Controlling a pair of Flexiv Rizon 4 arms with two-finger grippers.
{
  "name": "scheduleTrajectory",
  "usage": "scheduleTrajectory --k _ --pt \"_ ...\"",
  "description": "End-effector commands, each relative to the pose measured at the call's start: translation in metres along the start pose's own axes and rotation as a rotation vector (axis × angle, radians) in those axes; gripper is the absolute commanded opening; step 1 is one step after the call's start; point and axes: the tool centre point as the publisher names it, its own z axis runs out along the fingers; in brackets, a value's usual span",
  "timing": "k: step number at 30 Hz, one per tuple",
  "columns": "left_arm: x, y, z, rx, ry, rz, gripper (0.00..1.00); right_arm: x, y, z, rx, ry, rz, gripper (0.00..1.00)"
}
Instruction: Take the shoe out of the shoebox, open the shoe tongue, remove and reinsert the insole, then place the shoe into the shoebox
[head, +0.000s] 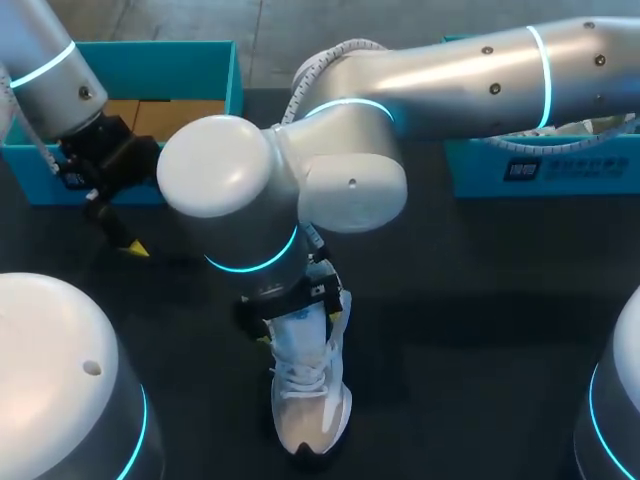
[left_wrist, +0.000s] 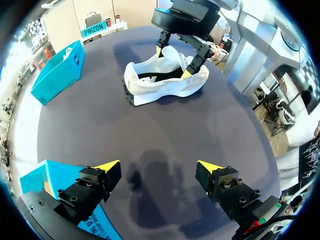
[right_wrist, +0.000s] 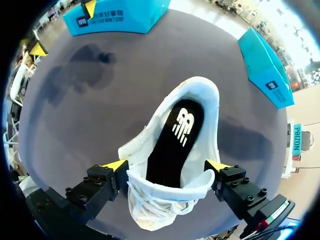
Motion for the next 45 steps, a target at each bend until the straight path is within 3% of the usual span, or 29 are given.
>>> scheduleTrajectory --k 1,17,29,45 --pt "-0.001 -0.001 0.0 -0.004 0.002 -0.002 1.0 0.002 -0.009 -0.003 -0.026 0.01 0.667 1.0" --pt "0.0 -0.008 0.004 -0.015 0.004 -0.007 1.0 -0.005 -0.017 -0.021 -0.054 0.013 0.672 1.0" --pt "0.004 -0.009 0.004 -0.02 0.004 -0.012 1.0 -0.023 -0.024 -0.034 -0.078 -0.022 0.7 1.0" --pt "0.002 -0.012 0.004 -0.02 0.004 -0.029 1.0 -0.012 -0.041 -0.044 -0.067 0.057 0.686 1.0"
